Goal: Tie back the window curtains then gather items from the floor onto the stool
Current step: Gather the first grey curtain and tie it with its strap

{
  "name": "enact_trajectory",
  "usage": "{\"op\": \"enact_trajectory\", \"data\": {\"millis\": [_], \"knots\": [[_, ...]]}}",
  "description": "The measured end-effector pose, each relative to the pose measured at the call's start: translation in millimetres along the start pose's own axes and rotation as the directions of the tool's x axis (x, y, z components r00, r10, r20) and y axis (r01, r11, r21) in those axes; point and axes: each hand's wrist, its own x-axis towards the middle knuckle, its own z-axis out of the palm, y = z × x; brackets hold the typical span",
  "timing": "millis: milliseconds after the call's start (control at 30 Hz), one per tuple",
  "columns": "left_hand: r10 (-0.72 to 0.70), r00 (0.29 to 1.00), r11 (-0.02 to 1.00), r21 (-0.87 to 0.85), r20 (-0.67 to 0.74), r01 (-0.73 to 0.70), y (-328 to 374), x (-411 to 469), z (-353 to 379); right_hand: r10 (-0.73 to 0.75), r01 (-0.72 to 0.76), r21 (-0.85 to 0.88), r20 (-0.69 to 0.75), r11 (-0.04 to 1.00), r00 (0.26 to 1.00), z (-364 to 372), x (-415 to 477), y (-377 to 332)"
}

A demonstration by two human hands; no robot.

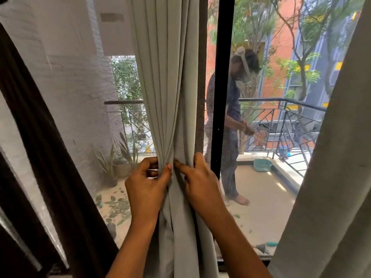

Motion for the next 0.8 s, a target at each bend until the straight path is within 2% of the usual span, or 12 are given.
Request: {"op": "enact_trajectory", "data": {"millis": [100,167,200,267,333,433,500,600,800], "knots": [[0.009,1.000,1.000,0.002,0.007,-0.009,-10,7,-2,0.039,-0.023,0.084,-0.193,0.996,0.980,-2,-1,-6],[0.006,1.000,1.000,-0.010,0.017,-0.006,-13,10,-1,0.133,-0.078,0.184,-0.308,0.980,0.942,0,-9,-15],[0.005,1.000,1.000,-0.022,0.029,-0.004,-14,11,0,0.192,-0.111,0.255,-0.316,0.960,0.929,2,-13,-20],[-0.006,0.998,0.998,-0.063,0.065,0.010,-12,11,1,0.321,-0.175,0.472,-0.248,0.864,0.914,6,-15,-28],[-0.038,0.994,0.993,-0.108,0.103,0.049,-14,15,2,0.434,-0.234,0.656,-0.158,0.718,0.887,10,-9,-31],[-0.134,0.976,0.966,-0.196,0.174,0.168,-20,23,0,0.508,-0.277,0.780,-0.061,0.562,0.859,12,-3,-28],[-0.173,0.960,0.945,-0.237,0.222,0.225,-24,27,-1,0.479,-0.261,0.777,-0.059,0.573,0.876,14,-4,-27],[-0.194,0.944,0.926,-0.267,0.266,0.266,-33,31,-3,0.407,-0.202,0.740,-0.105,0.642,0.908,19,-6,-26],[-0.109,0.953,0.966,-0.195,0.282,0.168,-30,35,-10,0.339,-0.125,0.745,-0.141,0.655,0.930,25,-8,-28]]}}
